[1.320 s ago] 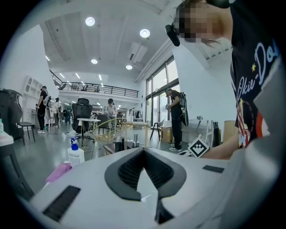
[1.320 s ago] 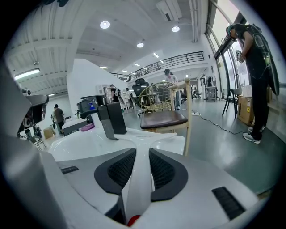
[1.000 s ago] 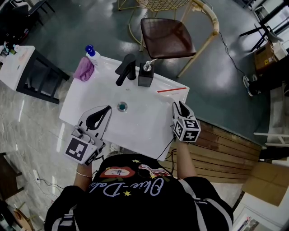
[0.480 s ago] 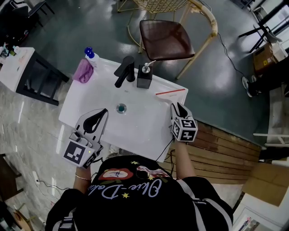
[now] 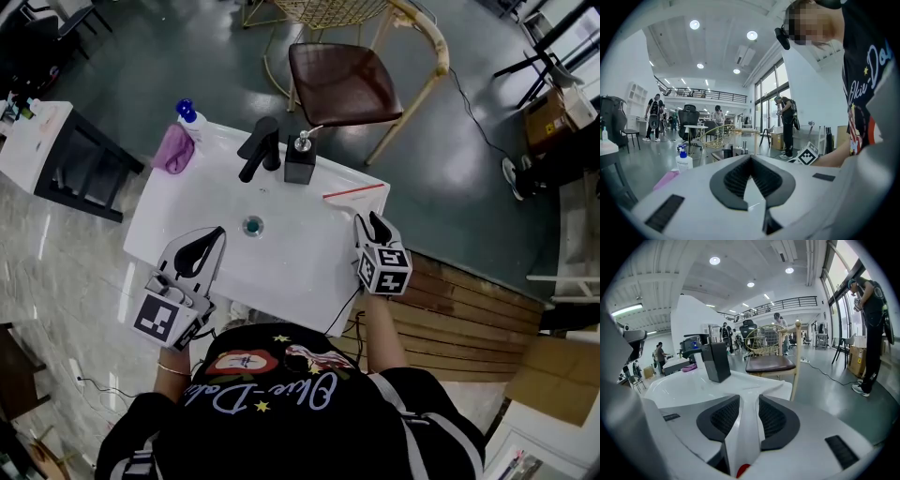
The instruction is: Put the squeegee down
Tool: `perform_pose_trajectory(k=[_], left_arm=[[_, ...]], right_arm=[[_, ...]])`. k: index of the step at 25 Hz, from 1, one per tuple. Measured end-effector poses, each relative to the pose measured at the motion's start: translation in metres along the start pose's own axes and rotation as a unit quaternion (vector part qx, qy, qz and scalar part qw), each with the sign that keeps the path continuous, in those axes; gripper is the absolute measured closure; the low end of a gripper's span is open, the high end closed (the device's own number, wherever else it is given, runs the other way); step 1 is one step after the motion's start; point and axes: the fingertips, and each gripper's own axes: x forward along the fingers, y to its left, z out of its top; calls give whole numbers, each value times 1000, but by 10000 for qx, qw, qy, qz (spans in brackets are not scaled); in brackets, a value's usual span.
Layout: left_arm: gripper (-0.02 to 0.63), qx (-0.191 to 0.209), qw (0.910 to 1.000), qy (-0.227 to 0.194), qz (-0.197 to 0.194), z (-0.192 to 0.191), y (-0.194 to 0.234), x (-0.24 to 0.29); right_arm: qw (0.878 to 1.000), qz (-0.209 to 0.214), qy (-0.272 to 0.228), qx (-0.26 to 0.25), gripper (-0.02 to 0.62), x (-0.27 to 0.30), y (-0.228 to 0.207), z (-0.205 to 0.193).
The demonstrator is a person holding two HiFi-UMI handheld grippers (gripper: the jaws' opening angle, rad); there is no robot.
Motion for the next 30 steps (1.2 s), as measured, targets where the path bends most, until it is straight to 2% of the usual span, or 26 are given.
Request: perform_pose_trajectory(k=[4, 12, 15, 20, 24, 30], left_arm=[[592, -7, 10000, -14, -56, -1, -1, 0], [592, -34, 9997, -95, -224, -1, -1, 0], [592, -18, 9994, -137, -327, 0, -2, 0], [592, -69, 9988, -117, -461, -2, 0, 1], [592, -60, 9980, -186, -603, -2, 1, -2], [592, -129, 9972, -139, -722, -4, 6, -2]], right_arm=[[10000, -32, -76, 21, 423, -5, 1, 3], [9989, -186, -422, 98, 425, -22, 3, 17], [9975, -236, -640, 166, 465, -32, 5, 25], [9943, -302, -921, 434, 481, -47, 11, 30], [9920, -355, -1085, 537, 545, -58, 17, 33], [9887, -464, -1293, 595, 580, -73, 26, 39]])
